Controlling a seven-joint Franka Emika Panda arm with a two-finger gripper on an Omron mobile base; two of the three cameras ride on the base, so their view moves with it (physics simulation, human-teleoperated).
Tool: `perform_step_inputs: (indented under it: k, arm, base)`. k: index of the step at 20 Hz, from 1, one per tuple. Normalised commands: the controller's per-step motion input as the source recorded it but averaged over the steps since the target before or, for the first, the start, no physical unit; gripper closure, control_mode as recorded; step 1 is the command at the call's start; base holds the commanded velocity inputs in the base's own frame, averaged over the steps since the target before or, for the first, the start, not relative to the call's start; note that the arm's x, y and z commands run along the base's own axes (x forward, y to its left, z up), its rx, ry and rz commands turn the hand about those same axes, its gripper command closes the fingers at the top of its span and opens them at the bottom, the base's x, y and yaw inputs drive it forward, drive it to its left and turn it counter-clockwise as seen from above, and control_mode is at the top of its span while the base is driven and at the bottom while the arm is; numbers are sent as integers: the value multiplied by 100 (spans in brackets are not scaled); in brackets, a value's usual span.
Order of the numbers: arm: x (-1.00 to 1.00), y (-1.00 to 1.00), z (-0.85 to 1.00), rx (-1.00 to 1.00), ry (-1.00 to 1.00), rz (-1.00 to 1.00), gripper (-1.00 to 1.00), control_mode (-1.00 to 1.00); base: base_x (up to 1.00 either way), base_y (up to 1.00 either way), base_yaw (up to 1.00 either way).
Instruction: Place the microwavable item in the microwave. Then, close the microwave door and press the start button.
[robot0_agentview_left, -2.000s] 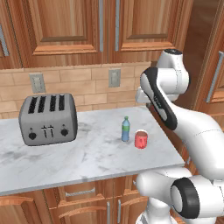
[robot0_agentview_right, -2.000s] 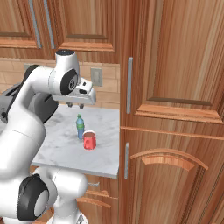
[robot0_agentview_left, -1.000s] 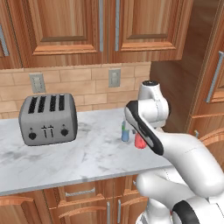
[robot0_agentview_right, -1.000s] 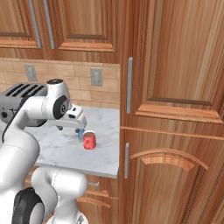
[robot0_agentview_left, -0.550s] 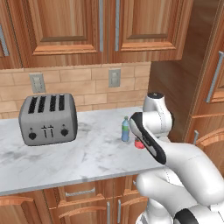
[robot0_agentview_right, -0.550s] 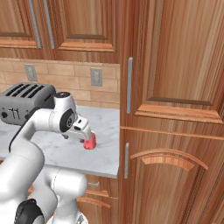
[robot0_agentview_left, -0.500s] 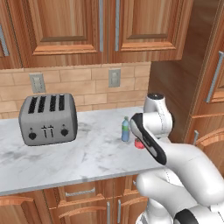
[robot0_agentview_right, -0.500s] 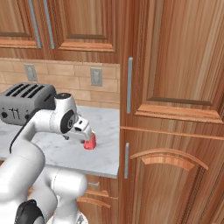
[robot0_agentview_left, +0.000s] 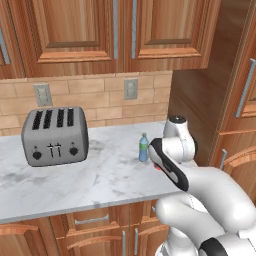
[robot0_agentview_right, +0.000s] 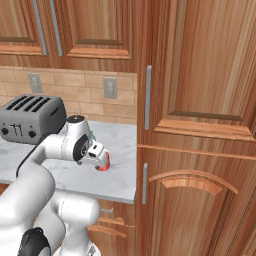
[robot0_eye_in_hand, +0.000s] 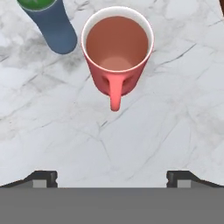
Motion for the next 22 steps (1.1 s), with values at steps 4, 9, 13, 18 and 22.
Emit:
perform_step_inputs:
  k: [4,9,13,18,22]
  arm:
    - [15,0,-18,0,0,0,-100,-100]
    - [11,0,-13,0,0,0,-100,-100]
    - [14,0,-13,0,0,0,-100,-100]
    - [7,0,-14,0,0,0,-100,-100]
    - [0,0,-15,0,0,0,-100,-100]
  base:
    - [0,0,0]
    - [0,0,0]
    - [0,0,0]
    - [0,0,0]
    - [0,0,0]
